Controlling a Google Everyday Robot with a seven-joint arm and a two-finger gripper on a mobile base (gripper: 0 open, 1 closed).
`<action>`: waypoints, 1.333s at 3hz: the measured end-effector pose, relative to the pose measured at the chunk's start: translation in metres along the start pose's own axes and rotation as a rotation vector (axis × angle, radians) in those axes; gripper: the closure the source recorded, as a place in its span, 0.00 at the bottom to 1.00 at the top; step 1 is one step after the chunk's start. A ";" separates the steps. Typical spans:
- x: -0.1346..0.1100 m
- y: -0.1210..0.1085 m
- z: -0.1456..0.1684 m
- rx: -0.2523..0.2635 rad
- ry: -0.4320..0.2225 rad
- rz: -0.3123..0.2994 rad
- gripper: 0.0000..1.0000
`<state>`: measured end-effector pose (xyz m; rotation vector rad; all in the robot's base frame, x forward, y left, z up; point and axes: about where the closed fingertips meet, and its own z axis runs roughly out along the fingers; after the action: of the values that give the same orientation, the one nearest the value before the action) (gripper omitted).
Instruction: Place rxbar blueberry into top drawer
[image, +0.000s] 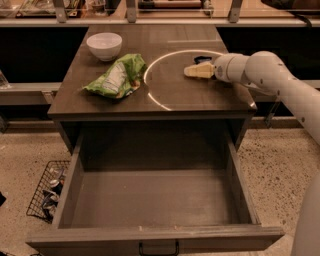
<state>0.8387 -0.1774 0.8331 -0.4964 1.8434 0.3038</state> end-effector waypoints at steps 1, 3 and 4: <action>0.013 0.009 0.012 -0.025 0.008 0.017 0.18; 0.003 0.009 0.009 -0.025 0.009 0.017 0.72; 0.000 0.009 0.008 -0.025 0.009 0.017 0.95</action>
Offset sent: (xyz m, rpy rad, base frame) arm 0.0025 0.0106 -0.0157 0.0166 0.0191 0.0174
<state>0.8413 -0.1664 0.8303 -0.5002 1.8549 0.3375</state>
